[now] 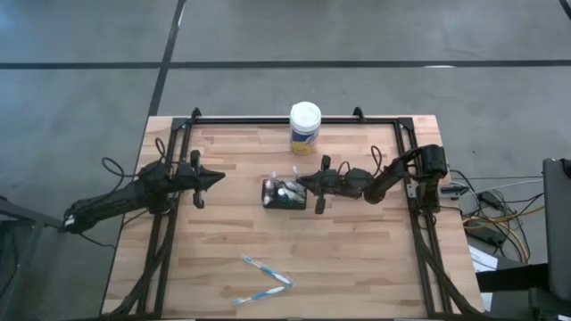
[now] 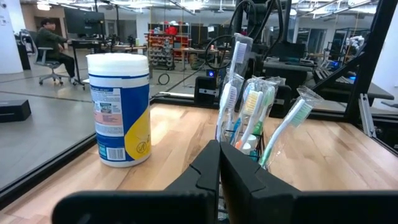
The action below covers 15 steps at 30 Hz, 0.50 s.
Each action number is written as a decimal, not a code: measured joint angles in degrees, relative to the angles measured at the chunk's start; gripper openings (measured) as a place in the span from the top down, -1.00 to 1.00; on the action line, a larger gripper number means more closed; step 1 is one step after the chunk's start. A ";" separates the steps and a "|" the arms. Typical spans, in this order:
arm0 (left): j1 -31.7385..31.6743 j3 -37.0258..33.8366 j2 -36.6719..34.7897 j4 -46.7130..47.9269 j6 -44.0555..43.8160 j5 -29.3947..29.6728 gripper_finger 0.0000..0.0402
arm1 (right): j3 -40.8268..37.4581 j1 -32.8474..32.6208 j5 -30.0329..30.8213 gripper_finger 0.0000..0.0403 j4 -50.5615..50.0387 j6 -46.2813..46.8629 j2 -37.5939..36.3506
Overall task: Pick & Place toothbrushing station
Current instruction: Put the violet toothbrush into the black wire organizer
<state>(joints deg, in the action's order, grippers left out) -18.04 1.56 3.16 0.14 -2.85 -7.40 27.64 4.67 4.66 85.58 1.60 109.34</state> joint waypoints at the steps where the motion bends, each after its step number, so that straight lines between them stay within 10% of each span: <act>1: 0.00 0.00 0.00 0.00 0.00 0.00 0.93 | 0.00 -0.02 -0.01 0.91 0.00 0.24 -0.03; 15: 0.00 0.00 0.00 0.31 -0.85 0.02 0.93 | 0.00 0.00 -0.17 0.61 -0.07 3.42 -0.09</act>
<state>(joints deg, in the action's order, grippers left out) -18.04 1.56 3.16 0.45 -3.70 -7.38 27.64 4.67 4.49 85.51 5.02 109.25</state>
